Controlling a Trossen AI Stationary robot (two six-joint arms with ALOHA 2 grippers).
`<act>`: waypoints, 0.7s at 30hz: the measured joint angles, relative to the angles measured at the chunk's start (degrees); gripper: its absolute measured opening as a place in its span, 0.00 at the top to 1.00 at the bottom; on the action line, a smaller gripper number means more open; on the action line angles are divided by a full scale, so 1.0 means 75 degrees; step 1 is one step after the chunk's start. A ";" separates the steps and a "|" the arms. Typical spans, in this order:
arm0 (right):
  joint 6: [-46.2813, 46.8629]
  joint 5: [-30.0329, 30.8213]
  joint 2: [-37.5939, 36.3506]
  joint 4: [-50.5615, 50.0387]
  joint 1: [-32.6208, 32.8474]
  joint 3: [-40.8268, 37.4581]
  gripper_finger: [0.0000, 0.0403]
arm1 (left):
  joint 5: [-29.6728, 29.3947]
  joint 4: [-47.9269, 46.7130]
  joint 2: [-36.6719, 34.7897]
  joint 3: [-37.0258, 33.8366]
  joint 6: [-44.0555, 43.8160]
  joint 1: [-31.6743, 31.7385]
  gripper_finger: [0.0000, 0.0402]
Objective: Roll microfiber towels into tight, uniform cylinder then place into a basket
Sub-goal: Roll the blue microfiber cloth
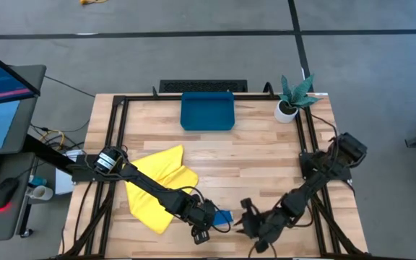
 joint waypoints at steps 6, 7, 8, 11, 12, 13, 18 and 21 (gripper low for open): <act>-0.2038 0.0043 0.0674 0.0542 -0.0178 0.0005 0.69 | -0.0025 0.0008 0.0000 -0.0002 0.0003 0.0000 0.65; -0.2060 0.0067 0.0762 0.0551 -0.0250 0.0018 0.69 | -0.0028 0.0008 0.0000 -0.0002 0.0006 0.0000 0.65; -0.2058 0.0097 0.0823 0.0546 -0.0320 0.0040 0.68 | -0.0030 0.0008 0.0000 -0.0002 0.0007 0.0000 0.65; -0.1971 0.0122 0.0945 0.0577 -0.0478 0.0166 0.64 | -0.0034 0.0009 0.0000 -0.0002 0.0047 0.0000 0.65; -0.1966 0.0122 0.1000 0.0588 -0.0518 0.0220 0.62 | -0.0033 0.0009 0.0000 -0.0002 0.0047 0.0000 0.65; -0.1987 0.0116 0.1055 0.0599 -0.0553 0.0245 0.59 | -0.0033 0.0009 0.0000 -0.0002 0.0047 0.0000 0.65; -0.2131 0.0005 0.1361 0.0582 -0.0607 0.0254 0.49 | -0.0042 0.0014 0.0000 -0.0002 0.0050 -0.0003 0.65; -0.2068 0.0061 0.1492 0.0597 -0.0651 0.0258 0.47 | -0.0043 0.0016 0.0000 -0.0002 0.0052 -0.0003 0.65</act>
